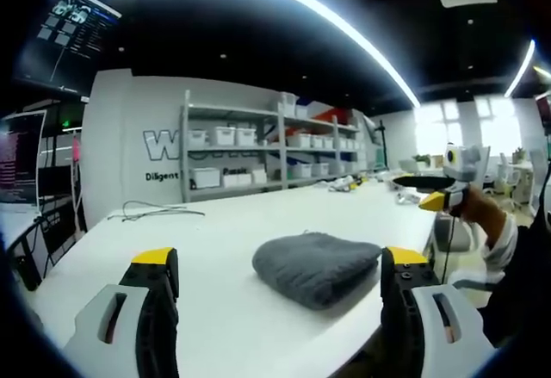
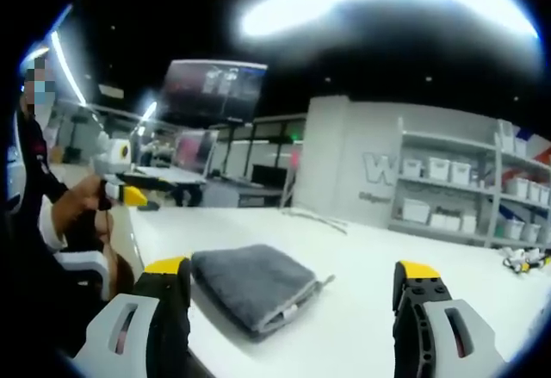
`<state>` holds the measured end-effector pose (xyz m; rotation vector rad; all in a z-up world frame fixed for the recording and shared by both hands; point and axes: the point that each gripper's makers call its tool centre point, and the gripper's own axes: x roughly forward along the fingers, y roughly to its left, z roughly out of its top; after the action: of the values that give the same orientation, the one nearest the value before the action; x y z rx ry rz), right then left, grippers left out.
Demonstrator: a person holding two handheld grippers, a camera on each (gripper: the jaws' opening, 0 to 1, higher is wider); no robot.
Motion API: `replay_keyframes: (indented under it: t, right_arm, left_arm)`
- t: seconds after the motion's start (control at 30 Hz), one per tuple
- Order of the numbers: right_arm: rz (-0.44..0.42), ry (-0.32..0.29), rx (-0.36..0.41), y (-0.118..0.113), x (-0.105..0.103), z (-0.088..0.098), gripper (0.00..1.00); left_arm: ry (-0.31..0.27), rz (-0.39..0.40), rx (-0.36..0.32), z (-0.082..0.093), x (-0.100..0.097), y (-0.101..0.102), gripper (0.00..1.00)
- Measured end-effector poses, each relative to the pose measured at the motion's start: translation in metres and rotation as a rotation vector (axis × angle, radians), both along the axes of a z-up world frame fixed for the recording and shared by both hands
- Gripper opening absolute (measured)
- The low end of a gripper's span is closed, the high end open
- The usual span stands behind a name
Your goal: Open the folded towel by lifting each exposed corner and separating the folded layers until the towel lies flat within the target outline without major curled edges
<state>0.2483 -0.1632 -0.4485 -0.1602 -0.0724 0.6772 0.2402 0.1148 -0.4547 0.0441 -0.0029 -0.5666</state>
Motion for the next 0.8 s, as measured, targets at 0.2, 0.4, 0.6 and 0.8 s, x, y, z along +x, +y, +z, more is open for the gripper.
replay_keyframes:
  t: [0.2, 0.4, 0.6, 0.8]
  right_arm:
    - [-0.002, -0.001, -0.007, -0.002, 0.000, 0.000, 0.99]
    - [-0.009, -0.002, -0.016, -0.005, 0.001, 0.000, 0.99]
    - [-0.007, -0.005, -0.024, -0.004, 0.001, 0.001, 0.99]
    - [-0.005, -0.003, -0.042, -0.003, 0.001, -0.002, 0.99]
  left_arm:
    - [0.007, -0.011, 0.014, -0.005, 0.001, -0.005, 0.96]
    - [0.004, -0.012, 0.022, -0.004, 0.001, -0.007, 0.96]
    - [0.005, -0.019, 0.032, -0.006, 0.001, -0.011, 0.95]
    - [0.007, -0.019, 0.033, -0.010, 0.003, -0.017, 0.94]
